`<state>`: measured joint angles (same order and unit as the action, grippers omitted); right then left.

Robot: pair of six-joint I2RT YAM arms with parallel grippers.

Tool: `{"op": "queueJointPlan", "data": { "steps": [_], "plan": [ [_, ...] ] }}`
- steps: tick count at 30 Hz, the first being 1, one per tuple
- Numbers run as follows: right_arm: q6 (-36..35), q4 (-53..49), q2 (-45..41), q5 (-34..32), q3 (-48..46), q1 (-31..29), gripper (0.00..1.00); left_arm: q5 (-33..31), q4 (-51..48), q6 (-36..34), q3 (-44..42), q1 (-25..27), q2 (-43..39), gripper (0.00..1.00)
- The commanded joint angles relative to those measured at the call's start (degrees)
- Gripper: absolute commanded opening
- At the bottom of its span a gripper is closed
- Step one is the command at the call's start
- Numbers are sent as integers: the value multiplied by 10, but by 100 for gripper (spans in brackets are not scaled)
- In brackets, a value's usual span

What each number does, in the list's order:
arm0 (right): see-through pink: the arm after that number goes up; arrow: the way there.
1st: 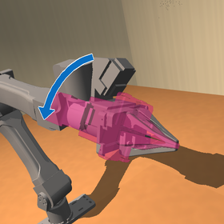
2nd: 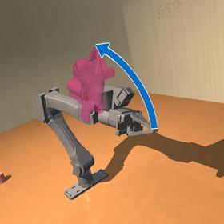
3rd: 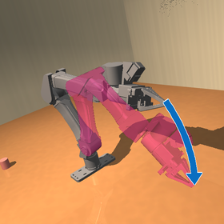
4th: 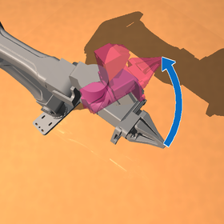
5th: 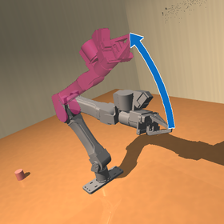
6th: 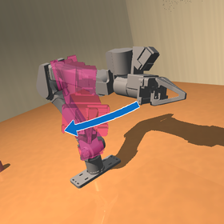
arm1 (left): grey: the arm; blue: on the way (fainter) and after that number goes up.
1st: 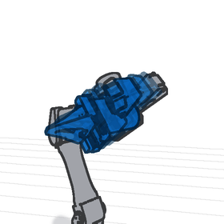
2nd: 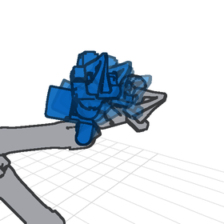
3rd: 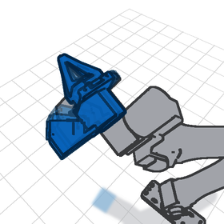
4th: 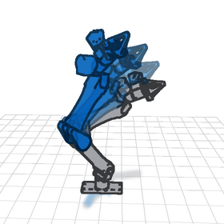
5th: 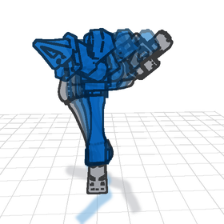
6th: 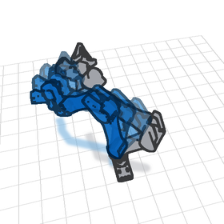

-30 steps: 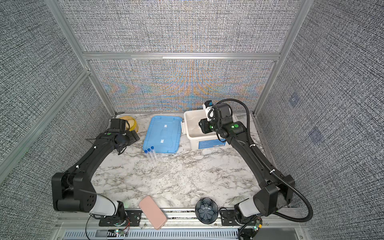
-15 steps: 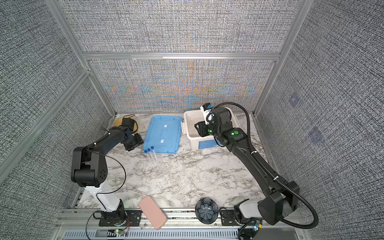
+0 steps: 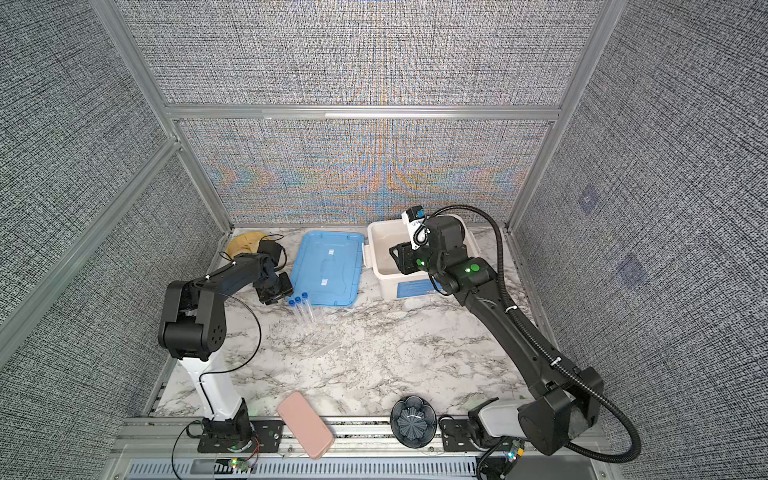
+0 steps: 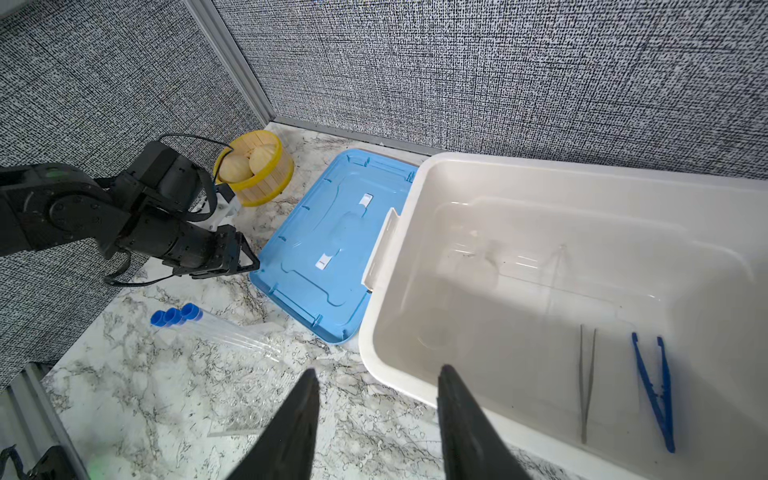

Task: Organize the chemistry lab equipment
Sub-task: 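Grip the edge of the blue lid with the left gripper while the right gripper waits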

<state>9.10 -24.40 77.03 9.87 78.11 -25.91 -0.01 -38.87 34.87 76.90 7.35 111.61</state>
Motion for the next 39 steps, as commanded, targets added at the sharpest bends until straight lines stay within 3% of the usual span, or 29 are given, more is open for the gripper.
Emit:
{"op": "queueJointPlan", "data": {
  "steps": [1, 12, 14, 25, 29, 39],
  "plan": [
    [2, 14, -6, 0, -3, -2, 45, -30, -20, -2, 14, 3, 14, 37],
    [0, 22, -16, 1, -10, -2, 45, -30, -23, 19, 25, 14, 48, 32],
    [0, 24, -20, 1, -13, -2, 45, -24, -20, 25, 23, 15, 53, 26],
    [0, 37, -27, 8, -26, -2, 45, -15, -11, 41, 32, 16, 61, 16],
    [1, 38, -27, 10, -28, -2, 45, -5, -6, 48, 37, 16, 64, 6],
    [10, 42, -23, 21, -36, -3, 45, 11, -3, 39, 58, 16, 67, 0]
  ]
}}
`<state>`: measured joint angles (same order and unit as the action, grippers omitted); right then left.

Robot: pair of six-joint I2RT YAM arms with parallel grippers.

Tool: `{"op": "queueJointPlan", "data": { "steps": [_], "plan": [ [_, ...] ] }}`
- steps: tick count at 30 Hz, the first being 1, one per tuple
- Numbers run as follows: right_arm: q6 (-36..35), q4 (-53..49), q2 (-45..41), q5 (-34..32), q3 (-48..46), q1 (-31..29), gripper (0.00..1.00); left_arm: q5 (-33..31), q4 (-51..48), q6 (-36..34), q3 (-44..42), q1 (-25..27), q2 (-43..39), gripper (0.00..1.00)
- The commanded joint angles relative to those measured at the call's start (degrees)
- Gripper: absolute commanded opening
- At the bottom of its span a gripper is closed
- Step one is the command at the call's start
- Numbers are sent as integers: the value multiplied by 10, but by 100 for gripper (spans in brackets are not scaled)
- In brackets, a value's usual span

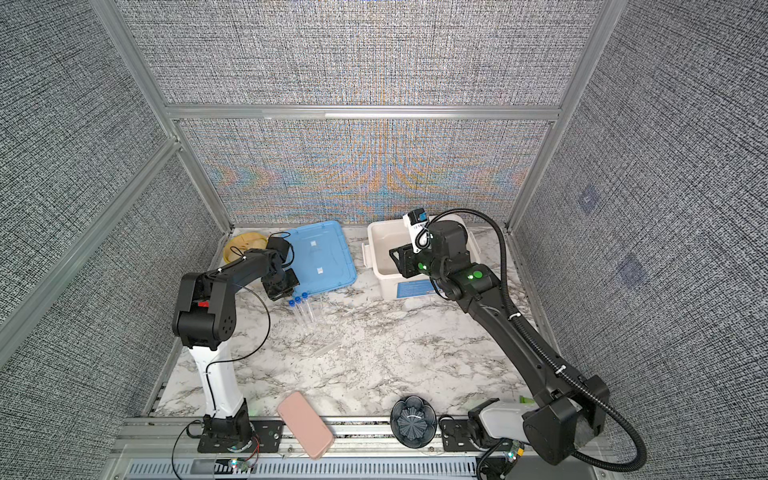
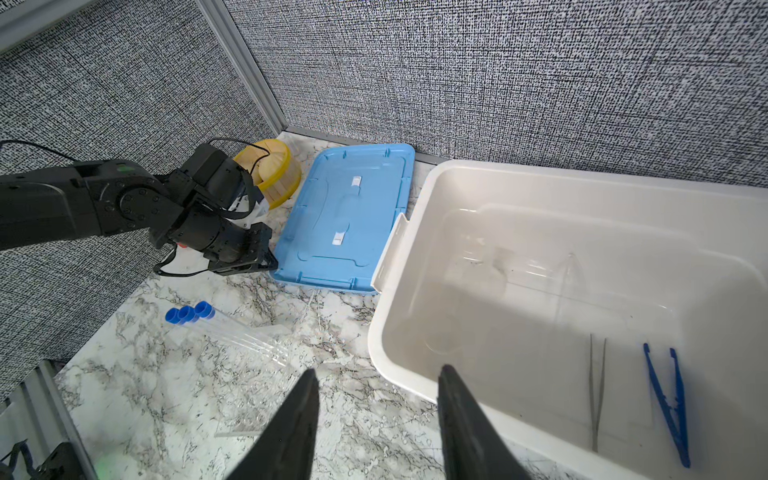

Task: Organize the chemistry lab equipment
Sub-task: 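Grip the edge of the blue lid with the left gripper while the right gripper waits, then tilt the blue lid up with the left gripper while the right gripper grasps its edge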

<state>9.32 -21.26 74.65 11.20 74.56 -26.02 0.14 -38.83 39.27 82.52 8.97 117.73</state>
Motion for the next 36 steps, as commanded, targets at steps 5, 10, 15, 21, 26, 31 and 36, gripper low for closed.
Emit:
{"op": "queueJointPlan", "data": {
  "steps": [5, 10, 15, 21, 26, 31, 36],
  "plan": [
    [8, 15, 2, 7, -4, -3, 46, 21, 2, -12, 4, 0, -7, 0],
    [12, 11, 19, 15, 2, -3, 45, 48, 11, -6, 6, -1, -30, 0],
    [38, -4, 56, 27, 25, -19, 47, 86, 14, 7, 23, -6, -36, 0],
    [120, -18, 134, 18, 78, -58, 66, 118, 31, 32, 19, -15, -66, 0],
    [192, -35, 205, 15, 135, -85, 67, 162, 67, 55, -6, -28, -84, 0],
    [231, -38, 256, 19, 176, -94, 68, 185, 89, 64, -24, -35, -109, 0],
    [235, -46, 280, -5, 203, -92, 71, 205, 104, 69, -34, -39, -140, 0]
  ]
}}
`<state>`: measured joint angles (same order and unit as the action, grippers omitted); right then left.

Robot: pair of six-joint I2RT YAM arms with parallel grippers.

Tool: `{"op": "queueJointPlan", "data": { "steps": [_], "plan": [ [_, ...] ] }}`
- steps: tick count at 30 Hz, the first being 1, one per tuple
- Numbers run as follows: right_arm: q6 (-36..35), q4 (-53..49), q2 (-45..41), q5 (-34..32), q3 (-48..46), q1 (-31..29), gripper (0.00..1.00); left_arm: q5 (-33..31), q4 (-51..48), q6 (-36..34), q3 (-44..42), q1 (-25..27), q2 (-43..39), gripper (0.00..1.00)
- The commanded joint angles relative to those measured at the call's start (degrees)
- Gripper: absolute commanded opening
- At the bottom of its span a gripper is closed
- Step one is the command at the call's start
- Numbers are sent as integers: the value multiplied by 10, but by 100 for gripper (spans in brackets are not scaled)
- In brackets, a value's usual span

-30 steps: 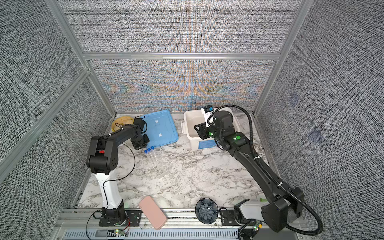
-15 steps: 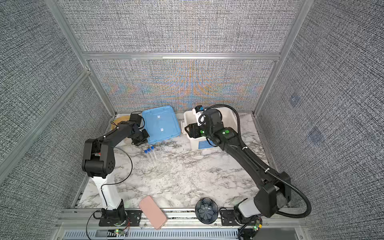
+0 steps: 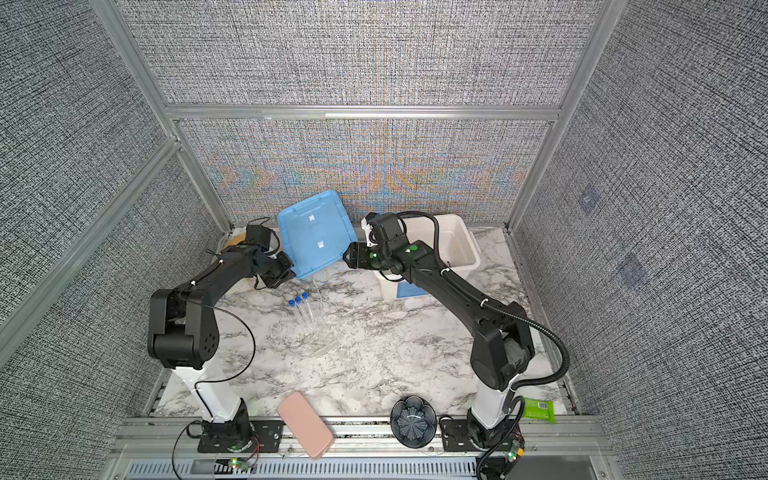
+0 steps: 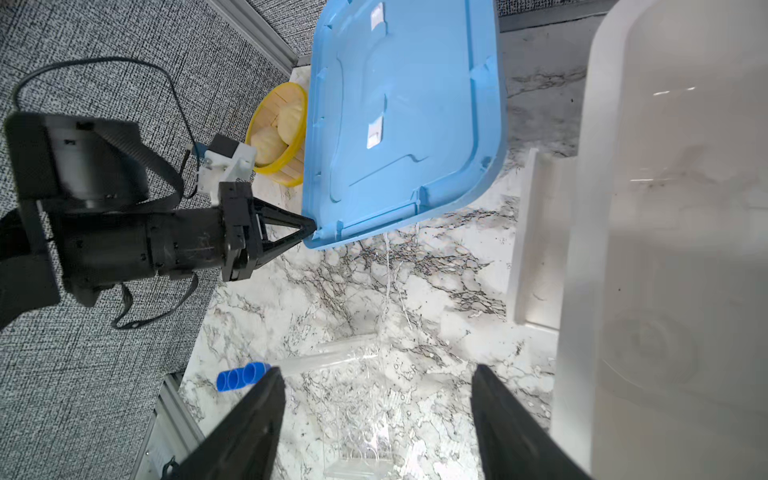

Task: Organize the chemistry lab equipment
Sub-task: 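Tilt the blue lid up with the left gripper while the right gripper grasps its edge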

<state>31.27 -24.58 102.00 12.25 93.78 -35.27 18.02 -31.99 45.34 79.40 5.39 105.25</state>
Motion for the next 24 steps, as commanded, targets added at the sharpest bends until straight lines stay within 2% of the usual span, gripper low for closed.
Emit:
{"op": "queueJointPlan", "data": {
  "steps": [1, 9, 15, 24],
  "plan": [
    [16, -14, 11, -14, 18, 2, 71, 31, 39, 9, -5, -2, -19, 0],
    [70, 71, 49, 34, 31, 5, 71, 79, 77, 28, -34, -3, -68, 0],
    [71, 119, 62, 48, 42, 18, 71, 100, 80, 29, -47, -3, -96, 0],
    [91, 221, 69, 115, 40, 34, 66, 120, 97, 32, -75, -3, -132, 0]
  ]
}}
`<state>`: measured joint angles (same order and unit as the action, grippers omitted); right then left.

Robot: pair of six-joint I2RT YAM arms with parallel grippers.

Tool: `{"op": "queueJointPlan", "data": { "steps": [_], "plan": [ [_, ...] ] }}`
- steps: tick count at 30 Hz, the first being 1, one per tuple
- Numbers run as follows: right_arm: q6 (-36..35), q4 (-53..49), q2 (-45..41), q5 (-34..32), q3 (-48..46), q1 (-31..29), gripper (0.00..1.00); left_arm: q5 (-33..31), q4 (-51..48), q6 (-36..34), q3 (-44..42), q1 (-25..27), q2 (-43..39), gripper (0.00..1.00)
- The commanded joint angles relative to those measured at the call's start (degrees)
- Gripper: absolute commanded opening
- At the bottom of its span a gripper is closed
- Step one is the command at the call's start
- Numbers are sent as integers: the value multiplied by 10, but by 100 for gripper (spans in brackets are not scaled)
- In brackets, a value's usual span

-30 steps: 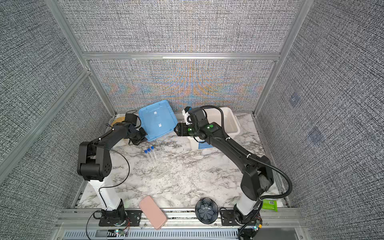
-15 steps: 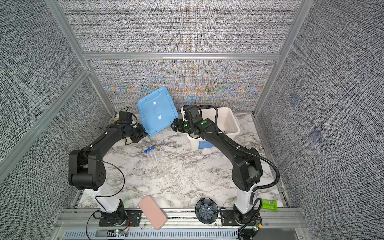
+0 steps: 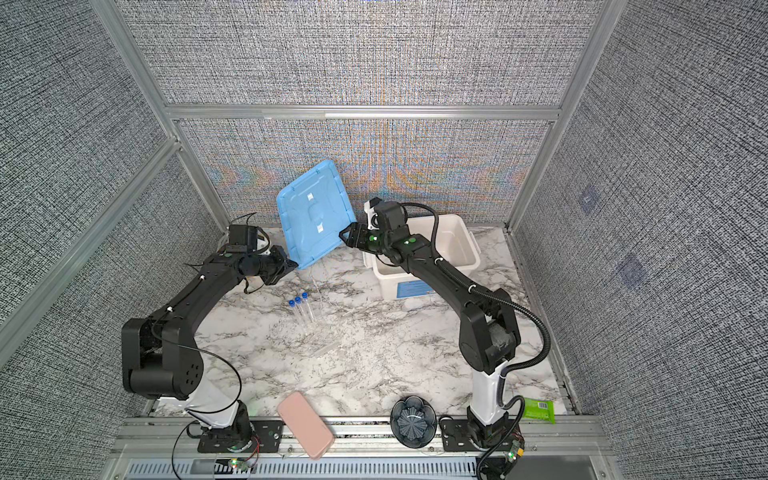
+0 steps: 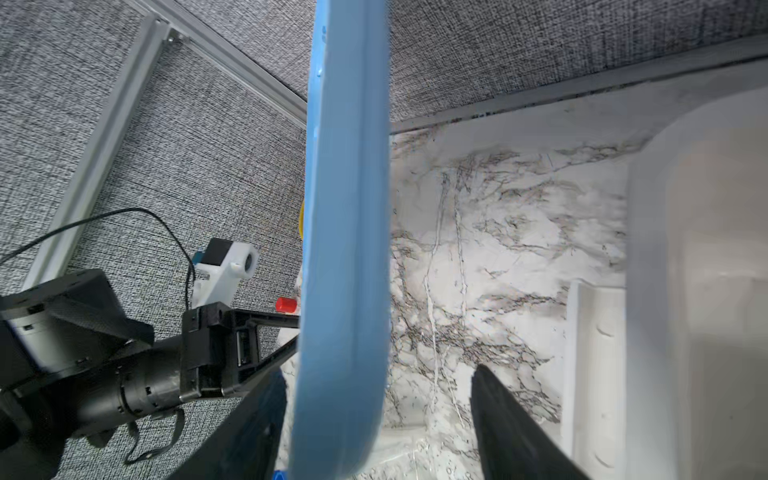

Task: Organize the chemistry lab equipment
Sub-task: 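Tilt the blue lid up with the left gripper while the right gripper grasps its edge, then lift the blue lid upright over the bin with the right gripper while the left releases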

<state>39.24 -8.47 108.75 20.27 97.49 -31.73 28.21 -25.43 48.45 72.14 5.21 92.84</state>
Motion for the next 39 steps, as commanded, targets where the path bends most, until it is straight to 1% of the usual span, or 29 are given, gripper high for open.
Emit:
{"op": "queueJointPlan", "data": {
  "steps": [1, 5, 6, 9, 11, 14, 18, 21, 23, 27, 30, 32, 35, 39],
  "plan": [
    [16, 69, 4, 37, 2, -1, 65, 21, 33, 1, -4, -1, -10, 0],
    [36, 108, 12, 57, 2, -1, 56, 31, 37, 4, -9, 0, -15, 0],
    [42, 120, 14, 62, 0, -1, 51, 32, 37, 2, -9, 0, -16, 0],
    [45, 132, 16, 65, -2, -1, 41, 30, 32, -3, -9, 0, -21, 0],
    [43, 133, 15, 65, -3, 0, 36, 27, 30, -5, -9, 0, -24, 0],
    [43, 137, 14, 62, -6, -1, 32, 27, 29, -5, -10, 0, -27, 0],
    [43, 145, 14, 61, -10, -2, 21, 32, 29, -9, -9, 0, -28, 0],
    [38, 148, 12, 59, -12, -1, 17, 34, 26, -17, -6, 0, -31, 1],
    [36, 150, 9, 56, -15, -2, 15, 29, 19, -24, -1, 0, -35, 7],
    [37, 163, 0, 51, -26, 0, 12, 31, 10, -35, 4, -1, -43, 25],
    [42, 182, -12, 44, -40, 2, 10, 31, 7, -42, 5, -1, -50, 36],
    [46, 192, -22, 39, -51, 4, 9, 31, 3, -47, 5, -1, -55, 41],
    [42, 193, -38, 37, -61, 9, 9, 31, -3, -54, 8, -1, -67, 46],
    [20, 166, -74, 37, -73, 32, 9, 33, 1, -68, 7, -1, -91, 56]
  ]
}}
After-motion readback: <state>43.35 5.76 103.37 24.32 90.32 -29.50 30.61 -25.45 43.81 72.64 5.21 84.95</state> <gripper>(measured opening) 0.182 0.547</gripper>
